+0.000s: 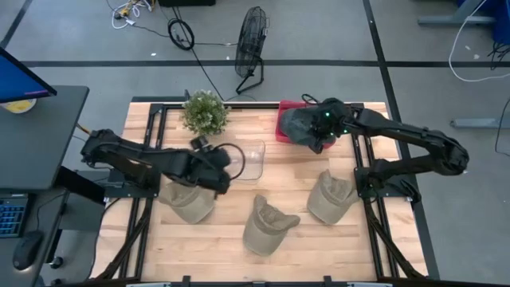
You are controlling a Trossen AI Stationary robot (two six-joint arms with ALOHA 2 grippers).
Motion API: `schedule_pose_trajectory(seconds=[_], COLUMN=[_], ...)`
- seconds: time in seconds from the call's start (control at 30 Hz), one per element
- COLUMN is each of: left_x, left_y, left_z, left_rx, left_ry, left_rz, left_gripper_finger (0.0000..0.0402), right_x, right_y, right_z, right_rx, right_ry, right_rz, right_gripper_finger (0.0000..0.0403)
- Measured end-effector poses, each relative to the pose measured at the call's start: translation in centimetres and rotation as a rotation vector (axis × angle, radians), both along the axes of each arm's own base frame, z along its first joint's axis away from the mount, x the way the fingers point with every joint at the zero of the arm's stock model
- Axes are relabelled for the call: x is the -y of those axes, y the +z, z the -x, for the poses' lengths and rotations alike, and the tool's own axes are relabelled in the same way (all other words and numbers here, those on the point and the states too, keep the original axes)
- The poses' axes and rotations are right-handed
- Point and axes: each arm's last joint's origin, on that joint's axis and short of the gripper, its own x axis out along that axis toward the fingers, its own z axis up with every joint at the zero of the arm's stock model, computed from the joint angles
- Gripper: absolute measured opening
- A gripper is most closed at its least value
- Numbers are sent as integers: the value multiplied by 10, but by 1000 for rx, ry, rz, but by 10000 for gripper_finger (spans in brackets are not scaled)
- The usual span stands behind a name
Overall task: Pick & Place hat
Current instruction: Put the top left brown cap into the transparent bin
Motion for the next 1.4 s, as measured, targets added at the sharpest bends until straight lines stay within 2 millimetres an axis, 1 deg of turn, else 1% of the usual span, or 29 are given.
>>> schedule_pose_trajectory(seconds=[0.07, 0.13, 0.17, 0.23, 0.33, 0.43, 0.5, 0.57, 0.73, 0.83, 0.87, 0.93, 1.0, 1.1, 1.2, 1.27, 1.4], left_x=[6, 13, 16, 22, 29, 35, 36, 34, 18, 6, 2, -6, -13, -18, -14, -9, -3], left_y=[0, -4, -5, -10, -25, -36, -37, -33, -8, 11, 15, 14, 6, -22, -52, -69, -101], left_z=[10, 21, 26, 32, 38, 48, 55, 60, 80, 100, 107, 121, 135, 148, 148, 143, 133], left_rx=[-47, -127, -157, -155, -179, -225, -273, -262, -183, -64, -28, 25, 76, 128, 162, 203, 224], left_ry=[34, 75, 98, 163, 253, 300, 327, 310, 262, 247, 246, 279, 346, 433, 413, 386, 387], left_rz=[110, 177, 188, 213, 286, 290, 293, 311, 361, 354, 349, 346, 360, 443, 587, 668, 774], left_gripper_finger=[186, 186, 186, 186, 186, 186, 186, 186, 186, 186, 186, 186, 186, 186, 186, 186, 186], right_x=[-5, -12, -15, -22, -34, -46, -53, -59, -70, -74, -75, -78, -80, -85, -87, -88, -88], right_y=[-1, -1, -1, -2, -1, 0, 2, 5, 12, 14, 14, 14, 13, 12, 11, 11, 11], right_z=[1, -3, -5, -11, -21, -31, -36, -41, -49, -52, -52, -54, -55, -57, -59, -59, -59], right_rx=[-30, -25, -21, -12, 29, 72, 108, 148, 232, 264, 269, 279, 274, 270, 274, 272, 280], right_ry=[46, 73, 84, 111, 155, 207, 244, 284, 342, 353, 357, 368, 380, 397, 409, 411, 413], right_rz=[3, -4, -8, -15, -15, -9, 4, 25, 55, 59, 58, 60, 58, 54, 54, 53, 56], right_gripper_finger=[27, 43, 52, 73, 106, 136, 153, 168, 188, 192, 192, 192, 192, 192, 192, 192, 192])
